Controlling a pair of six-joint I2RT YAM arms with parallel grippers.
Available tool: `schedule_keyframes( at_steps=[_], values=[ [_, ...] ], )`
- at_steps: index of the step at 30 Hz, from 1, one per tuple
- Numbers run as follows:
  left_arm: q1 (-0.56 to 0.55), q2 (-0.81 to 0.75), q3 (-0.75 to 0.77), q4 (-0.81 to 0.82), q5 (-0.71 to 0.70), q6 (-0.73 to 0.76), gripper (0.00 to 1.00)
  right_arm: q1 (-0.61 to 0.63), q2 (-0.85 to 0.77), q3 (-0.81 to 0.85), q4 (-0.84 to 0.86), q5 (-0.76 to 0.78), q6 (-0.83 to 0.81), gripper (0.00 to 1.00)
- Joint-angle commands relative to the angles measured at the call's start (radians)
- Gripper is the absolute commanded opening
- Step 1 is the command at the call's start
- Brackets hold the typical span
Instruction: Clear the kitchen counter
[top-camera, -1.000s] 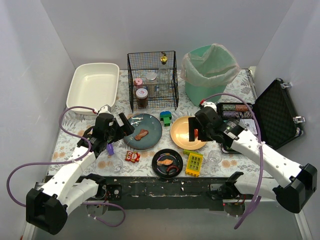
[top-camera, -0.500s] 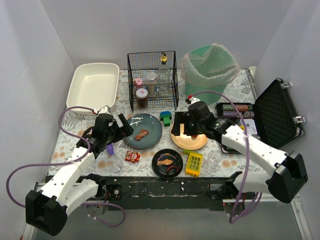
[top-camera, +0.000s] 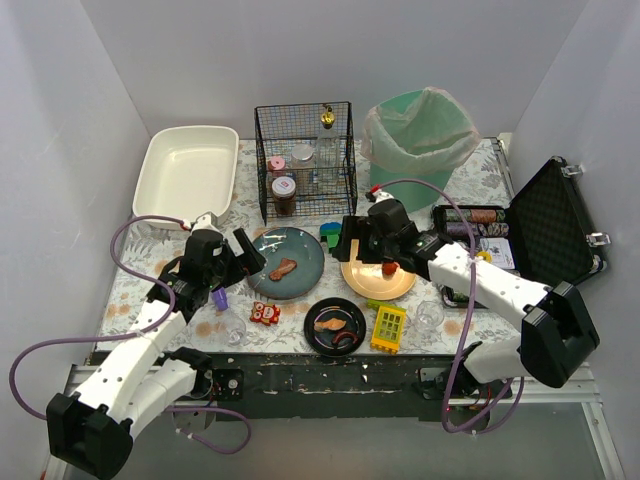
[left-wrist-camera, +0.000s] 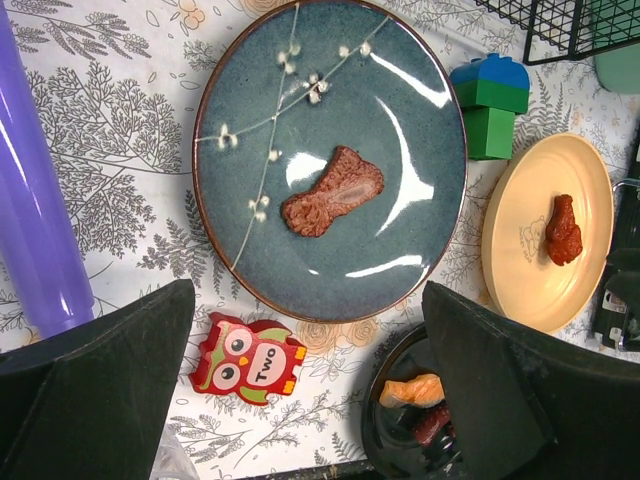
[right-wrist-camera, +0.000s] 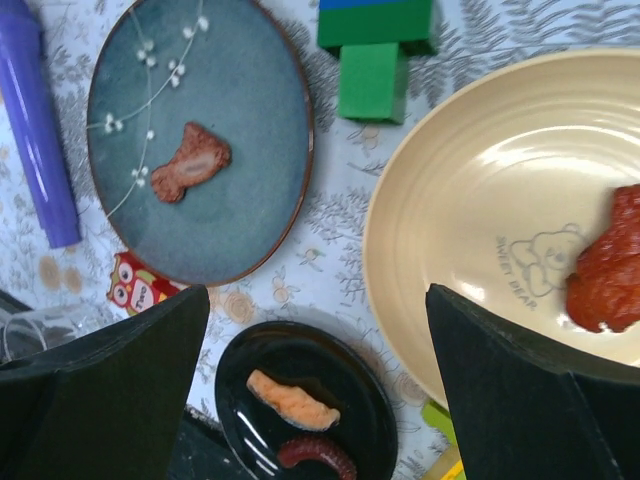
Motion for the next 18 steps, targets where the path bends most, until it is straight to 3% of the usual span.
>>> schedule_keyframes(
  at_steps=[1,6,8,11,13,16,18],
  values=[
    [0.005,-0.025,0.039,-0.029,-0.020,-0.002,0.98,-0.031,0.010,0.074,-0.041,0.047,-0.043,0.98],
    [0.005,-0.036,0.047,-0.043,-0.029,-0.001,0.98,-0.049,-0.071,0.057,-0.040,0.204,-0.163,0.98],
    [0.005,-0.034,0.050,-0.043,-0.032,0.001,0.98,-0.110,-0.103,0.032,-0.004,0.114,-0.190,0.98],
    [0.005,-0.026,0.051,-0.041,-0.034,0.001,0.98,-0.234,-0.106,-0.041,0.117,-0.232,-0.180,0.95],
    [0.005,-0.022,0.054,-0.038,-0.034,-0.004,0.98,-0.252,-0.089,-0.079,0.193,-0.380,-0.178,0.93],
    [0.005,-0.019,0.067,-0.047,-0.035,-0.005,0.98,-0.249,-0.121,-0.167,0.328,-0.330,-0.096,0.98],
    [0.005,-0.025,0.074,-0.055,-0.044,-0.005,0.98,-0.249,-0.143,-0.166,0.317,-0.280,-0.095,0.98]
  ],
)
